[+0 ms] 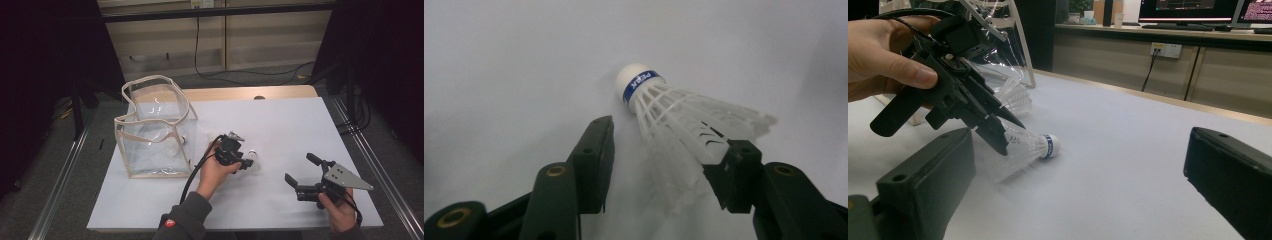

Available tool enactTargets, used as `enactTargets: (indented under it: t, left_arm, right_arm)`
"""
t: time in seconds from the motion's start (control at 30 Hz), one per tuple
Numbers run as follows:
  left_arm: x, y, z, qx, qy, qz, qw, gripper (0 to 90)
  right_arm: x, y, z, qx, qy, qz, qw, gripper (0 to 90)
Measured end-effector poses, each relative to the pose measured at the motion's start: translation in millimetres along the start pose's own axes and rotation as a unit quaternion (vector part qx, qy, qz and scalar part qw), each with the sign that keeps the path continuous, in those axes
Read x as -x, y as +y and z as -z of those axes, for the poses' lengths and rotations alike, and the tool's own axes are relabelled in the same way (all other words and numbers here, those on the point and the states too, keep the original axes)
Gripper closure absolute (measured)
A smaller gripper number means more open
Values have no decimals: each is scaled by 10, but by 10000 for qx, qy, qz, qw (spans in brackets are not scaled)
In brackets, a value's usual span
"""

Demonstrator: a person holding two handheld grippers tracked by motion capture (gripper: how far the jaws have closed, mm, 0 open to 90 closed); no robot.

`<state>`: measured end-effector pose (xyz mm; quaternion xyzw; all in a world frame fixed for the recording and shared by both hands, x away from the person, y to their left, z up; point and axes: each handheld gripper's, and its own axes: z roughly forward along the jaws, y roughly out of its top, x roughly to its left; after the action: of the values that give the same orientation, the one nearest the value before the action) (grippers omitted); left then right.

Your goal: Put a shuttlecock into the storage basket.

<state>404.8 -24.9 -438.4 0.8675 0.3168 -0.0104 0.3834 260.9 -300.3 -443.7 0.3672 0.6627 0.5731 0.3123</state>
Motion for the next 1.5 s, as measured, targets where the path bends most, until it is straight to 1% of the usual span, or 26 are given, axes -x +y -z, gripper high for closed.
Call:
enactTargets:
  t: [0.03, 0.07, 0.1, 0.13, 0.2, 0.37, 0.53, 0.63, 0.7, 0.77, 0.8, 0.83, 0.9, 1.1, 1.13, 1.27, 1.33, 1.37, 1.4, 1.5]
  left_arm:
    - [3, 0, -3, 17, 18, 10, 10000, 522]
    - [1, 3, -4, 18, 32, -23, 10000, 534]
    - [5, 4, -9, 45, 17, 2, 10000, 544]
    - [4, 6, -11, 51, 2, 0, 10000, 571]
    - [3, 10, -22, 80, 43, -82, 9999, 609]
    - [-18, 13, -31, 136, 48, -90, 9999, 701]
    - [-43, 17, -21, 158, 27, -23, 9999, 805]
    - [-46, 17, -13, 140, -20, 54, 9999, 863]
    - [-54, 17, -3, 113, -38, 121, 9999, 886]
    - [-65, 19, 10, 102, -74, 133, 9998, 891]
    - [-62, 19, 22, 111, -86, 188, 9997, 892]
    - [-64, 23, 40, 108, -107, 175, 9997, 893]
    - [-51, 30, 70, 117, -176, 236, 9995, 894]
    - [-36, 52, 171, 42, -320, 426, 9986, 897]
    - [-38, 56, 183, 11, -342, 418, 9985, 897]
    - [-28, 77, 226, -49, -455, 513, 9976, 898]
    - [-24, 88, 248, -88, -517, 521, 9973, 898]
    - [-21, 93, 264, -109, -478, 511, 9975, 898]
    - [-19, 97, 267, -115, -535, 516, 9972, 898]
    - [-16, 114, 298, -173, -556, 503, 9970, 898]
  right_arm:
    - [1, -1, 0, -6, 2, 7, 10000, 1]
    - [1, -1, 1, -8, 2, 5, 10000, 1]
    - [0, -1, 0, -5, 1, -3, 10000, 1]
    - [1, 0, 0, 0, -1, 1, 10000, 1]
    - [2, 1, 0, 4, 1, 4, 10000, 1]
    - [6, -2, 2, -1, 3, -6, 10000, 1]
    - [12, -5, 1, -5, 7, 9, 10000, 1]
    - [5, -6, -2, -16, 5, 7, 10000, 1]
    - [1, -6, 0, -17, 13, 0, 10000, 1]
    - [2, -6, 3, -10, 2, -18, 10000, 1]
    - [3, -8, 6, -15, -5, -35, 10000, 1]
    - [8, -8, 9, -13, -7, -22, 10000, 1]
    - [11, -7, 17, -11, -7, -14, 10000, 1]
    - [10, -6, 20, -16, -10, -11, 10000, 1]
    - [10, -7, 18, -21, -10, -2, 10000, 1]
    - [7, -3, 19, -3, -32, -35, 10000, 1]
    - [11, -1, 18, -2, -34, 8, 10000, 1]
    - [11, -1, 16, -3, -32, 3, 10000, 1]
    - [11, -2, 15, -6, -25, 13, 10000, 1]
    - [8, -4, 15, -15, -25, -13, 10000, 1]
